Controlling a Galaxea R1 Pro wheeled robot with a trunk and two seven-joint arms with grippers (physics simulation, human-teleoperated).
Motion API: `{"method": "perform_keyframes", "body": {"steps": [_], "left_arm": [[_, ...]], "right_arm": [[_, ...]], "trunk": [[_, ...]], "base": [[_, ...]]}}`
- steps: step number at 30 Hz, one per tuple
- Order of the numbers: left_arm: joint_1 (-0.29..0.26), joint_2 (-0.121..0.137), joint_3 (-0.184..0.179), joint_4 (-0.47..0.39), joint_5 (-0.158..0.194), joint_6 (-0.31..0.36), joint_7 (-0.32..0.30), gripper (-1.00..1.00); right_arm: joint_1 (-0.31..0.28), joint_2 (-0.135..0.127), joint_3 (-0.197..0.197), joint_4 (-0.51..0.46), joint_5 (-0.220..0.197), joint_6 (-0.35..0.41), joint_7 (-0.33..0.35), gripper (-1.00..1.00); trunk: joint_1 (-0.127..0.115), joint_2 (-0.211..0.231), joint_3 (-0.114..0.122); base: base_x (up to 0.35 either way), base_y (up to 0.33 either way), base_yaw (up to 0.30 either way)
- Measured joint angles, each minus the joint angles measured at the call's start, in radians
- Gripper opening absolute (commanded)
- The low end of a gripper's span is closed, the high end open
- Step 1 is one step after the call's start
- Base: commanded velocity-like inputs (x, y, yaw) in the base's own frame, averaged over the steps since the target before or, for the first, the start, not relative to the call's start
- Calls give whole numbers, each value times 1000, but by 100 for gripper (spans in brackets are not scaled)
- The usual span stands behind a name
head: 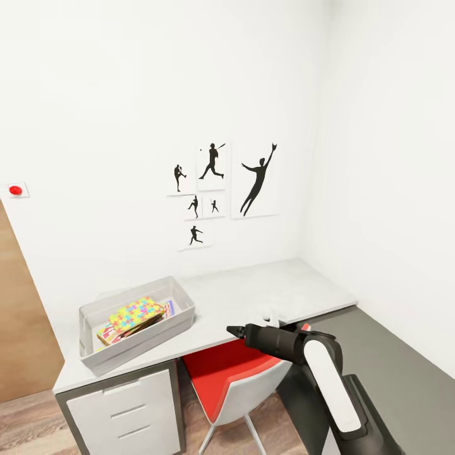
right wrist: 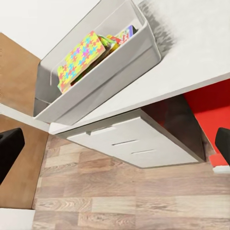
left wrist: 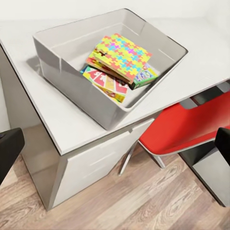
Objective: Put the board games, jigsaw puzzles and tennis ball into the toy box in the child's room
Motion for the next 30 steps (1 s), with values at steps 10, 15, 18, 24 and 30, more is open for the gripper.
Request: {"method": "perform_keyframes", "body": {"steps": [10, 15, 18, 24, 30], "left_arm": [[0, -1, 0, 0, 0, 0, -1, 100], [0, -1, 0, 0, 0, 0, -1, 100], [0, -1, 1, 0, 0, 0, 0, 100], [1, -1, 0, 0, 0, 0, 0, 100], [1, -1, -1, 0, 0, 0, 0, 100]], "right_arm": [[0, 3, 4, 0, 0, 0, -3, 100], [0, 4, 5, 0, 0, 0, -4, 100], [0, 4, 5, 0, 0, 0, -5, 100], [0, 4, 6, 1, 0, 0, -5, 100], [0, 4, 5, 1, 0, 0, -5, 100]], "trunk": [[0, 0, 0], [0, 0, 0], [0, 0, 0], [0, 0, 0], [0, 0, 0]], "base": [[-91, 122, 98], [-96, 174, 267], [-40, 61, 283], [-10, 16, 288], [-1, 2, 290]]}}
